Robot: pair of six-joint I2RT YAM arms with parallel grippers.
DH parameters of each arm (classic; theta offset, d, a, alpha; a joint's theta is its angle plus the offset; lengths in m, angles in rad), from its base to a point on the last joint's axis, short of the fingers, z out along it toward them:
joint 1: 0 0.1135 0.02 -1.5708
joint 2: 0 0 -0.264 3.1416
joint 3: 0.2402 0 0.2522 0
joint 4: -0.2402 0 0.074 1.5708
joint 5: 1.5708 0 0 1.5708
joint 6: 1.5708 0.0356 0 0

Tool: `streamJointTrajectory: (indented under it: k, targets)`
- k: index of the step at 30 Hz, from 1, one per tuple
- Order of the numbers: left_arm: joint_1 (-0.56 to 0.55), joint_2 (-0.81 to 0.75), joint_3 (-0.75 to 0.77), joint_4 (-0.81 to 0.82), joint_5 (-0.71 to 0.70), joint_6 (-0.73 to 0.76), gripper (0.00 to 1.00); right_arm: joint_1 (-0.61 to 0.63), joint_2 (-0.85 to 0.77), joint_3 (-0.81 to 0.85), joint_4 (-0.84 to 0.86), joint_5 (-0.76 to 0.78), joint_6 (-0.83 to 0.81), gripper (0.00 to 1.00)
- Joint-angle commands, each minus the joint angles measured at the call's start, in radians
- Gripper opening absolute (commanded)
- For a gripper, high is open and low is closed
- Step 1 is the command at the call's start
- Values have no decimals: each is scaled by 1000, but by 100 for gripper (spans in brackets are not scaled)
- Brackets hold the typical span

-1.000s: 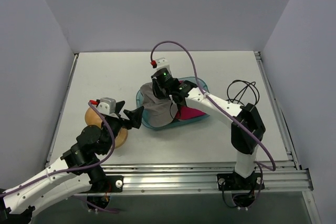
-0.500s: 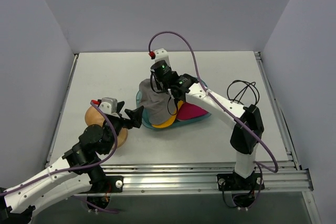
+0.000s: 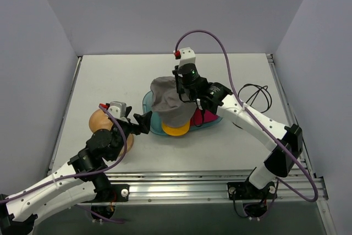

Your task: Stack the hats

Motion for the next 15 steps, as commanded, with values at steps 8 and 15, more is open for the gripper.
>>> streamJointTrajectory:
  k: [8, 15]
  targets:
    - [-3, 18, 11, 47, -24, 16, 94, -13, -14, 144, 30, -190, -10, 0]
    - [-3, 18, 13, 49, -21, 16, 94, -22, -18, 152, 53, -276, 21, 0]
